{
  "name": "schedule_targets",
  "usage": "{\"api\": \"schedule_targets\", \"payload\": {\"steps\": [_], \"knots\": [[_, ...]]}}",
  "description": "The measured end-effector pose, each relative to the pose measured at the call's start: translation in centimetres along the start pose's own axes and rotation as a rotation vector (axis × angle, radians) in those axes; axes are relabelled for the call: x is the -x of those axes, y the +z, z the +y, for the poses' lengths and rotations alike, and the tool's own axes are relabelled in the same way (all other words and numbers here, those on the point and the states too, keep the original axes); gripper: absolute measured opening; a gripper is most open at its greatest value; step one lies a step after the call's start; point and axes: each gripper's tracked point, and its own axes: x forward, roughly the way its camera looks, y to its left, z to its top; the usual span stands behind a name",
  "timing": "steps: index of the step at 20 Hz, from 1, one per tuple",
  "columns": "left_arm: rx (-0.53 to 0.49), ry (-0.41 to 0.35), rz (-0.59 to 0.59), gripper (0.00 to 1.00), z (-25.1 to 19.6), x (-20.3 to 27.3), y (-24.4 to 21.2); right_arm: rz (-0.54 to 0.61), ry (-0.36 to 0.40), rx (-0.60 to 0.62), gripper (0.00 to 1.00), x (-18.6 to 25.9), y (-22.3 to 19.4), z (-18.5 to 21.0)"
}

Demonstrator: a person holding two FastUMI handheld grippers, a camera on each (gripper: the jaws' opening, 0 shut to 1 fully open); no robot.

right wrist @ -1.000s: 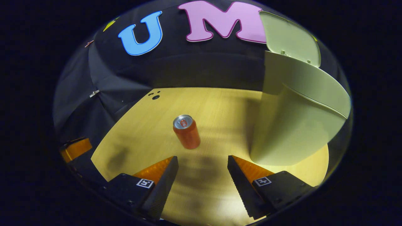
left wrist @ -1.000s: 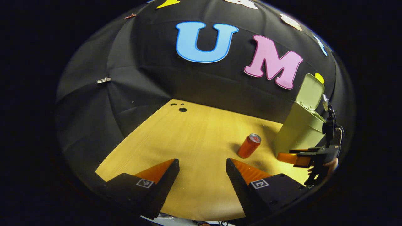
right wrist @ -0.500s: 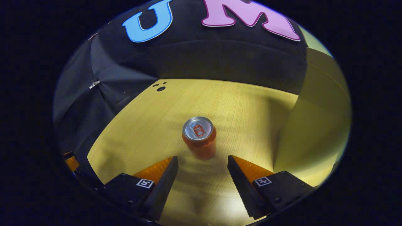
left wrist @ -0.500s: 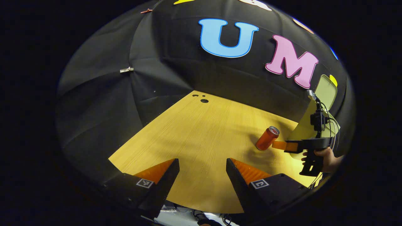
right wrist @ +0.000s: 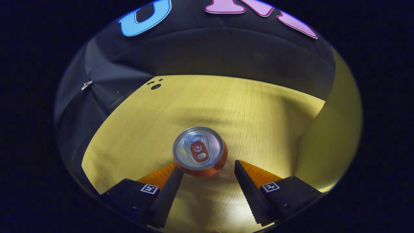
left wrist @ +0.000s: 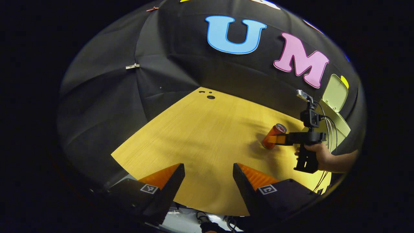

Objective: Press the lid of the desktop garbage bin to open it, pick up the crumpled paper on the desktop and throw it into the bin, then pick up the pop can on the desktop and drop it into the bin, and finally close the garbage bin lid.

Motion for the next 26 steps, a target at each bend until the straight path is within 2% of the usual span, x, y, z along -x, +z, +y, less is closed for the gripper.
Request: {"api": "schedule_targets", "payload": {"steps": [6, 7, 8, 10, 11, 19, 26], "knots": [[0.014, 0.002, 0.011, 0.96, -0.5, 0.2, -0.5, 0.018, 0.007, -0.003, 0.97, -1.0, 0.3, 0.0], [0.013, 0.000, 0.007, 0.96, -0.5, 0.2, -0.5, 0.017, 0.006, -0.001, 0.81, -1.1, 0.2, -0.1], [0.011, -0.003, 0.005, 0.96, -0.7, 0.2, -0.4, 0.023, 0.018, 0.000, 0.88, -0.9, 0.0, 0.1], [-0.001, -0.010, 0.002, 0.96, -0.9, 0.3, -0.5, 0.017, 0.022, 0.013, 0.78, -0.3, 0.2, 0.0], [-0.007, -0.015, 0.001, 0.96, -1.2, 0.3, -0.6, 0.007, 0.026, 0.020, 0.83, 0.2, 0.5, 0.1], [-0.047, -0.105, -0.017, 0.96, -2.8, 0.0, -0.4, -0.124, 0.059, 0.048, 0.83, 7.6, 4.3, 1.0], [-0.131, -0.231, -0.012, 0.96, -4.2, -0.6, -1.1, -0.281, 0.015, 0.073, 0.82, 15.9, 8.9, 0.1]]}}
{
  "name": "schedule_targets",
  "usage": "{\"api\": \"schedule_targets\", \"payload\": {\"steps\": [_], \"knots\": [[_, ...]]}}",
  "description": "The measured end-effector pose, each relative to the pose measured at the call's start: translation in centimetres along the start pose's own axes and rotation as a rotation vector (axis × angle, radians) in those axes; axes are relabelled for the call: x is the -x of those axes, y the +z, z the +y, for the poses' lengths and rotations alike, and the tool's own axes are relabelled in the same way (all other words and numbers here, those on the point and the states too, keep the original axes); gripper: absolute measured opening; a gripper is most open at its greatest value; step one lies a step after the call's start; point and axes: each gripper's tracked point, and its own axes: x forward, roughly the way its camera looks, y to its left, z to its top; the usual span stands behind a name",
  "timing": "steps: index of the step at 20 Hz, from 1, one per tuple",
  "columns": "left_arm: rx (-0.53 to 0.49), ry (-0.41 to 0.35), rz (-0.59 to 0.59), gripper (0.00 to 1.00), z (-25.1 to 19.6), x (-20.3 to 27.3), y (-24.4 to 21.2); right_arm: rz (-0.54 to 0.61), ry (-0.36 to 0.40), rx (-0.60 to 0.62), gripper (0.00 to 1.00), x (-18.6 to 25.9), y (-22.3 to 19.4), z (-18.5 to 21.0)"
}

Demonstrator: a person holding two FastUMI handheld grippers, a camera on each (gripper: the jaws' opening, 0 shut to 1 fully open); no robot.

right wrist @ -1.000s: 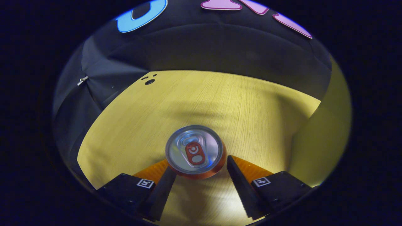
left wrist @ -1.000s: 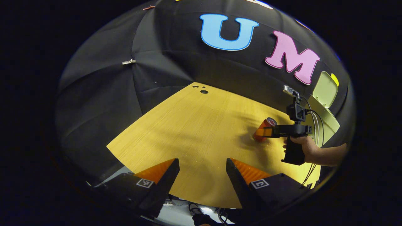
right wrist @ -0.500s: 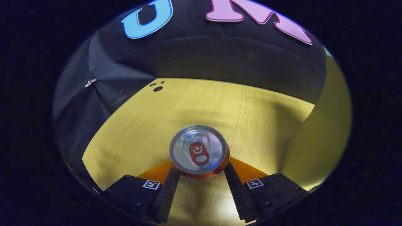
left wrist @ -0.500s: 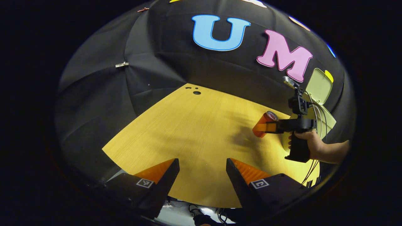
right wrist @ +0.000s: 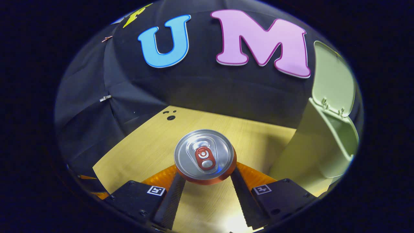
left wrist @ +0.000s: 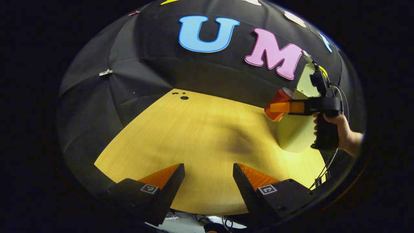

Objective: Press the lid of the desktop garbage bin to open it, pick up the crumpled paper on the desktop and throw it into the bin, then pick up the pop can on the desktop and drop it into the bin, and finally close the garbage bin lid.

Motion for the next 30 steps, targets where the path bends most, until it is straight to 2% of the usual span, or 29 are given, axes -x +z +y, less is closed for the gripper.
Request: {"api": "schedule_targets", "payload": {"steps": [4, 7, 10, 14, 19, 21, 26, 30], "knots": [[-0.047, -0.072, 0.013, 0.96, -0.6, -0.5, -0.3, -0.073, -0.040, -0.042, 0.83, 3.8, 3.5, -2.0], [-0.045, -0.133, 0.022, 0.96, -1.7, -0.6, 0.0, -0.125, -0.048, -0.081, 0.82, 6.4, 6.3, -2.9], [-0.071, -0.182, 0.013, 0.96, -2.7, -0.7, 1.0, -0.183, -0.094, -0.129, 0.82, 8.5, 9.2, -5.4], [-0.124, -0.202, 0.004, 0.96, -3.2, -1.1, 2.0, -0.232, -0.195, -0.146, 0.82, 10.5, 11.4, -10.6], [-0.112, -0.172, -0.001, 0.96, -3.8, -2.0, 2.8, -0.265, -0.266, -0.193, 0.82, 11.9, 12.5, -16.6], [-0.090, -0.128, -0.008, 0.96, -4.0, -2.9, 3.3, -0.259, -0.275, -0.209, 0.82, 11.7, 12.2, -18.4], [0.018, -0.078, -0.002, 0.96, -6.3, -4.5, 3.8, -0.227, -0.285, -0.223, 0.82, 10.3, 10.5, -22.7], [0.026, -0.028, 0.000, 0.96, -7.8, -5.4, 3.5, -0.201, -0.293, -0.218, 0.82, 9.0, 8.5, -25.2]]}}
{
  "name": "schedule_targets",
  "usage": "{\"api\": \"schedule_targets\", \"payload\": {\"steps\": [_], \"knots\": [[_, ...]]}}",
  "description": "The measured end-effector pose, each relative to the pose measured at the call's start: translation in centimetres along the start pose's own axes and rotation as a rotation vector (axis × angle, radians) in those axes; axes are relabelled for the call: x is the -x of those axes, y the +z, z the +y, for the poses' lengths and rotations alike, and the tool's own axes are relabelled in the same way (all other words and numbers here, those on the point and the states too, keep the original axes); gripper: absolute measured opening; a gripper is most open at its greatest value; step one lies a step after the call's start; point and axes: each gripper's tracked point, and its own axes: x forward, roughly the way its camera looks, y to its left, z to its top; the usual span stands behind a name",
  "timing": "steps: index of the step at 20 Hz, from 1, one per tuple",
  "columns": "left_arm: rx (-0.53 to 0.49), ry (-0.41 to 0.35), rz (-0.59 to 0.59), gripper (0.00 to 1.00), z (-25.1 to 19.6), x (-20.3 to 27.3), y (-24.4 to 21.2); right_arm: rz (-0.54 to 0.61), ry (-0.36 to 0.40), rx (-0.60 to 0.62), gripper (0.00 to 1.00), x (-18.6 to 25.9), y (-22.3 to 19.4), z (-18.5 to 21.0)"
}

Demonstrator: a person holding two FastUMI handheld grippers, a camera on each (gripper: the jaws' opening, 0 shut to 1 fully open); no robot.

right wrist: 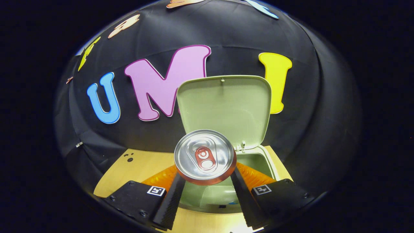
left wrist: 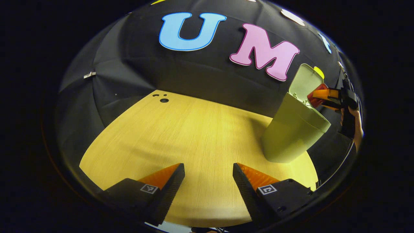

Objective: Press the lid of the desktop garbage bin to open it, pick up the crumpled paper on the desktop and throw it into the bin, then pick up the pop can on the desktop and drop it into the bin, and finally close the garbage bin lid.

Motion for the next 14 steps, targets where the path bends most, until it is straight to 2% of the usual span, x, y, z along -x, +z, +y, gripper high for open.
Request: {"api": "schedule_targets", "payload": {"steps": [1, 3, 9, 14], "knots": [[0.001, 0.014, 0.008, 0.94, -0.4, -0.3, -0.4, 0.018, 0.007, -0.002, 0.82, -0.3, -0.8, -0.2], [0.010, 0.031, 0.013, 0.96, -1.2, -0.4, -0.8, 0.045, 0.022, -0.009, 0.82, -0.9, -2.0, -0.5], [0.017, 0.065, 0.004, 0.96, -3.1, -0.5, -2.1, 0.063, 0.064, 0.010, 0.85, -2.3, -3.2, -0.9], [0.043, 0.088, -0.005, 0.96, -4.1, -1.1, -3.3, 0.028, 0.080, 0.017, 0.93, -3.0, -2.7, -1.4]]}}
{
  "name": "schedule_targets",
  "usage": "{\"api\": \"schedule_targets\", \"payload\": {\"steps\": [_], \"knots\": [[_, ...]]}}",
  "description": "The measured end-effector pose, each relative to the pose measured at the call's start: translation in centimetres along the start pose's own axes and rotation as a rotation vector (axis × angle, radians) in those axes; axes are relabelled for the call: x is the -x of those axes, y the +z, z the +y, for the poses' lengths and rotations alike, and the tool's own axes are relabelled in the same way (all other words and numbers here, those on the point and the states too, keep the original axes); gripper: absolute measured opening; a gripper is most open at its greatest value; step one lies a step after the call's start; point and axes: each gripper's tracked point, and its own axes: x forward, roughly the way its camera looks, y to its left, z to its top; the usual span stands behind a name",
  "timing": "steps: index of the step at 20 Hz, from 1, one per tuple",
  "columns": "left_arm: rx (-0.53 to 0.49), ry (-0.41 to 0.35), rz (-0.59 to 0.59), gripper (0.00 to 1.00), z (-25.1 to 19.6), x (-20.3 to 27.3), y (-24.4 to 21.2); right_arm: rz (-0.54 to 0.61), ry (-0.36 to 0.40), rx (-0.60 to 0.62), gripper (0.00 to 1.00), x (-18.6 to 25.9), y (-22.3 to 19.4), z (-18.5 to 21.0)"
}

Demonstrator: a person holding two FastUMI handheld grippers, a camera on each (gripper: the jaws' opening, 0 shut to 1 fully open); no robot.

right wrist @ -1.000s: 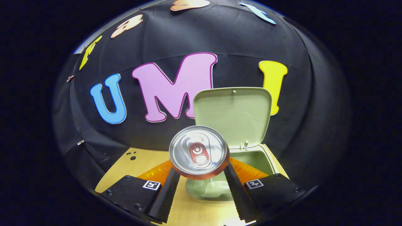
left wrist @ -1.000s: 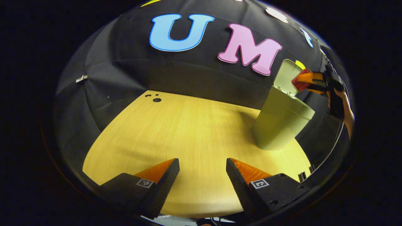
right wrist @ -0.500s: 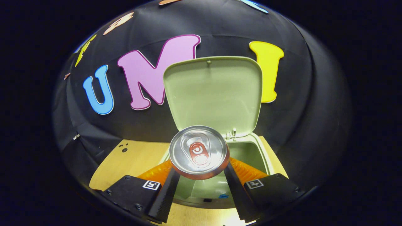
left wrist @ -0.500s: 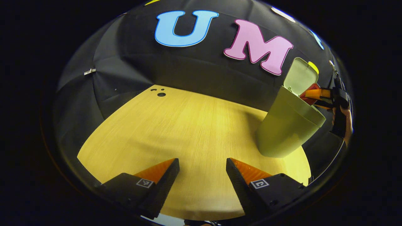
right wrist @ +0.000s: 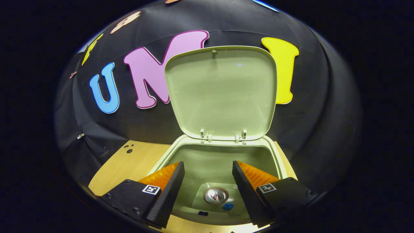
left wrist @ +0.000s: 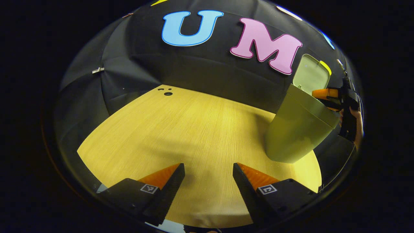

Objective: Press the lid of the desktop garbage bin to open it, pick up the crumpled paper on the desktop and throw it into the bin, then pick up the pop can on the desktop and drop it into the bin, and finally close the garbage bin lid.

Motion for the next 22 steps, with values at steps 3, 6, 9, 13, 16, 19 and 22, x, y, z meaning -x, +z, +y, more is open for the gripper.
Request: {"api": "schedule_targets", "payload": {"steps": [3, 6, 9, 13, 16, 19, 22], "knots": [[-0.012, 0.016, -0.013, 0.96, -0.1, 0.3, -0.2, -0.051, -0.010, 0.009, 0.98, 0.2, 1.3, -0.5], [-0.028, 0.026, -0.014, 0.96, 0.0, 0.6, -0.1, -0.111, -0.012, 0.031, 0.98, 1.3, 3.4, -0.4], [-0.034, 0.016, -0.011, 0.96, 0.0, 0.3, -0.1, -0.193, -0.009, 0.124, 0.98, 2.9, 6.8, 0.4], [-0.011, -0.015, -0.005, 0.96, -0.3, 0.1, 0.1, -0.259, 0.023, 0.126, 0.98, 4.8, 11.2, 2.5], [0.039, -0.034, -0.021, 0.96, -0.2, 0.6, 0.7, -0.328, 0.003, 0.185, 0.96, 5.5, 15.2, 2.9], [0.044, -0.042, -0.024, 0.96, 0.4, 1.2, 0.5, -0.391, 0.001, 0.167, 0.95, 6.0, 18.4, 3.8], [0.047, -0.024, -0.016, 0.96, 1.8, 1.7, -0.1, -0.393, -0.016, 0.158, 0.94, 5.3, 19.1, 3.8]]}}
